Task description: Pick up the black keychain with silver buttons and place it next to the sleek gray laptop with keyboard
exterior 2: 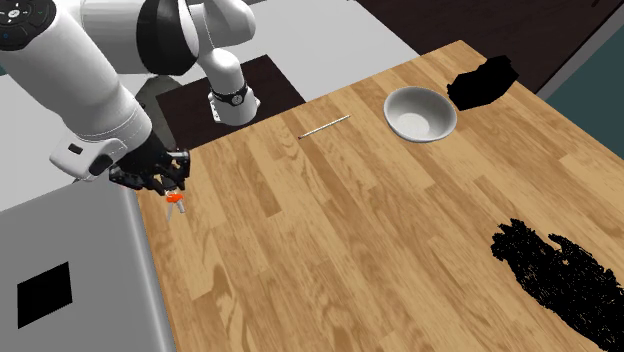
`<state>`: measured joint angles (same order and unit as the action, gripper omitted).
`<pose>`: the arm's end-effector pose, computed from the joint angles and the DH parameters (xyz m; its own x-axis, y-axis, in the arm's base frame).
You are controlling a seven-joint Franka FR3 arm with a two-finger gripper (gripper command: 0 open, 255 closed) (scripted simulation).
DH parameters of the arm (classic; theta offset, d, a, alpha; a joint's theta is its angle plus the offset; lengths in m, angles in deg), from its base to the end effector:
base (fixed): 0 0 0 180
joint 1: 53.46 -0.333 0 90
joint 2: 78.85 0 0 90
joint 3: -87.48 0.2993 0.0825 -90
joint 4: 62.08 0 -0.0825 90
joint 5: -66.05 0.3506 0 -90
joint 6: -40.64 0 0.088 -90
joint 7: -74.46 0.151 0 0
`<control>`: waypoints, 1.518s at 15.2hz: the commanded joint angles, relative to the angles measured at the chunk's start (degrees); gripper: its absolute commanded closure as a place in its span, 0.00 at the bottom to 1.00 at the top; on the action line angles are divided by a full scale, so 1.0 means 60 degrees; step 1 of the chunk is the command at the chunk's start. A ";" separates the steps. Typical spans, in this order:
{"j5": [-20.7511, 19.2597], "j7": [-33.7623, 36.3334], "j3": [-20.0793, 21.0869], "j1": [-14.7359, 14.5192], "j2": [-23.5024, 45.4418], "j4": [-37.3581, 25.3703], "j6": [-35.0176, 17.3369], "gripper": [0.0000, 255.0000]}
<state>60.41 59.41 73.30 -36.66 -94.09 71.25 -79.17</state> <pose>0.3746 -0.2356 0.3991 0.9753 -0.2203 0.0167 -0.2207 -0.9749 0.0274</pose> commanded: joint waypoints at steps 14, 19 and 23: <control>0.0122 -0.0156 -0.0178 0.0006 0.0968 0.1059 -0.2016 1.00; 0.0205 -0.0216 -0.0216 -0.0006 0.1346 0.1296 -0.2624 1.00; 0.0206 -0.0217 -0.0216 -0.0006 0.1348 0.1294 -0.2624 1.00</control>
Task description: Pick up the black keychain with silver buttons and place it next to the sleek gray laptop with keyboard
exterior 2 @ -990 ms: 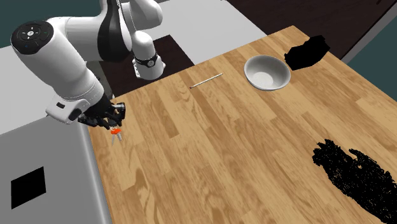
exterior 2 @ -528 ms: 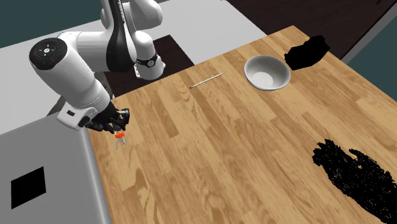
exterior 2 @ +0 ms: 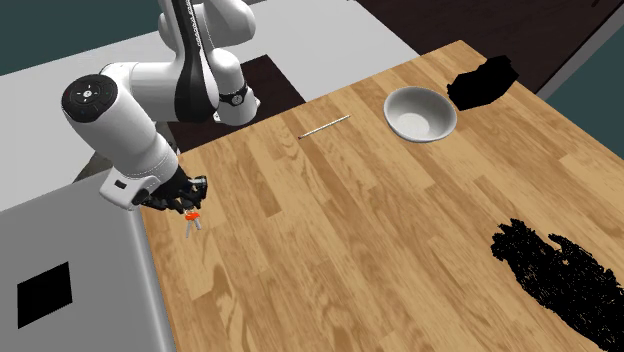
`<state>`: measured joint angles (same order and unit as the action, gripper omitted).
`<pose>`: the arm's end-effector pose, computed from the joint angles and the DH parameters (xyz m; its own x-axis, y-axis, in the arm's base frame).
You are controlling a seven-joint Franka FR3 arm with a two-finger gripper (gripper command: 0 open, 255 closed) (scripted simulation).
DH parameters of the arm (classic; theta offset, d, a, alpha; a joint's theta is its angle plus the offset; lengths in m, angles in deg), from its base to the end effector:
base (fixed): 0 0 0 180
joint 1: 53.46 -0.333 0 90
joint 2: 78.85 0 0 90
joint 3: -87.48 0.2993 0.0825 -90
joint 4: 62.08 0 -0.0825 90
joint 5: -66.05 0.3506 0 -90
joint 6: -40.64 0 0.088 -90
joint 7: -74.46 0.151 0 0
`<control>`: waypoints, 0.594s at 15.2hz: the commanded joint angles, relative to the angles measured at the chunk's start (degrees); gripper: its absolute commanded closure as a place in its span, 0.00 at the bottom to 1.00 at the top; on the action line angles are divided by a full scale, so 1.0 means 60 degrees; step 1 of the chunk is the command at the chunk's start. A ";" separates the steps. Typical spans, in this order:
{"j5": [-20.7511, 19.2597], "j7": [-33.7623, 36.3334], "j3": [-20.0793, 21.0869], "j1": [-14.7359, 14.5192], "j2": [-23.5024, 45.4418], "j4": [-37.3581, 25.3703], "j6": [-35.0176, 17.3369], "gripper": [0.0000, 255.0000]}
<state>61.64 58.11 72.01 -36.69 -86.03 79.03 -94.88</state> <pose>0.3767 -0.2394 0.3059 0.9755 -0.2194 0.0164 -0.2198 -0.9752 0.0276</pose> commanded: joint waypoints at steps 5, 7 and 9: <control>0.0001 0.0000 0.0000 0.0000 0.0003 0.0000 -0.0003 0.00; 0.0001 0.0000 0.0000 0.0000 0.0003 0.0000 -0.0003 0.00; 0.0001 0.0000 0.0000 0.0000 0.0003 0.0000 -0.0003 0.00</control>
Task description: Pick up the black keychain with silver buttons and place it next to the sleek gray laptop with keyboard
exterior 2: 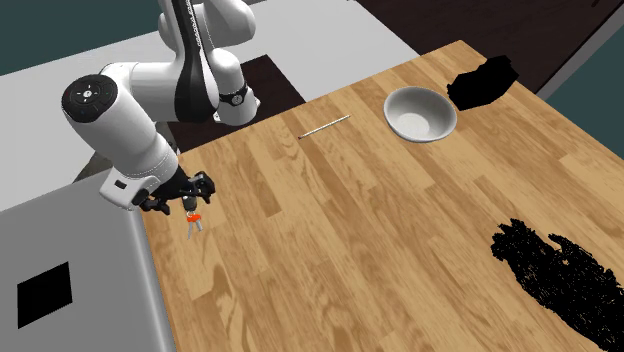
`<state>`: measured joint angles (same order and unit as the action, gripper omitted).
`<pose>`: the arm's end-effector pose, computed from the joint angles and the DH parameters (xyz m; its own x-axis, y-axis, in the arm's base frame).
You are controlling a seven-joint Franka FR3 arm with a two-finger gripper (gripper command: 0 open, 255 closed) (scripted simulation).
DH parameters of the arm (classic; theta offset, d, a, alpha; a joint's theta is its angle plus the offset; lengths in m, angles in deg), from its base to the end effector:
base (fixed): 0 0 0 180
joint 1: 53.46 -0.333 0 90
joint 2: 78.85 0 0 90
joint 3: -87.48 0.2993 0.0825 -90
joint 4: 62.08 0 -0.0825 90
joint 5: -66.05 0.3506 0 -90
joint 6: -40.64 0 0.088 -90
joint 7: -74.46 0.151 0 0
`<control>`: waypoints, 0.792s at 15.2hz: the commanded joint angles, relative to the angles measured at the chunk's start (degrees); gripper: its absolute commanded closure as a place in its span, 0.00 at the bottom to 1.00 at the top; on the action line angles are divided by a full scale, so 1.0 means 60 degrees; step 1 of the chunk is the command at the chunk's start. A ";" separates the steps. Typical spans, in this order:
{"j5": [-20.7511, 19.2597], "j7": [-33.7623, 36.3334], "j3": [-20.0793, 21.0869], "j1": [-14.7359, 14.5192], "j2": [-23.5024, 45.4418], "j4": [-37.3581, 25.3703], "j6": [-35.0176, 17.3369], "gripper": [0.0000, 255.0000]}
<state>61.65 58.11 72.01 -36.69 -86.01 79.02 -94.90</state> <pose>0.3768 -0.2394 0.3059 0.9755 -0.2195 0.0166 -0.2199 -0.9751 0.0276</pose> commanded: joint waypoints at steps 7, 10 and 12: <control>-0.0162 0.0139 0.0100 0.0013 -0.0807 -0.0530 0.1322 0.00; -0.0161 0.0139 0.0100 0.0013 -0.0807 -0.0530 0.1322 0.00; -0.0161 0.0139 0.0100 0.0013 -0.0807 -0.0530 0.1322 0.00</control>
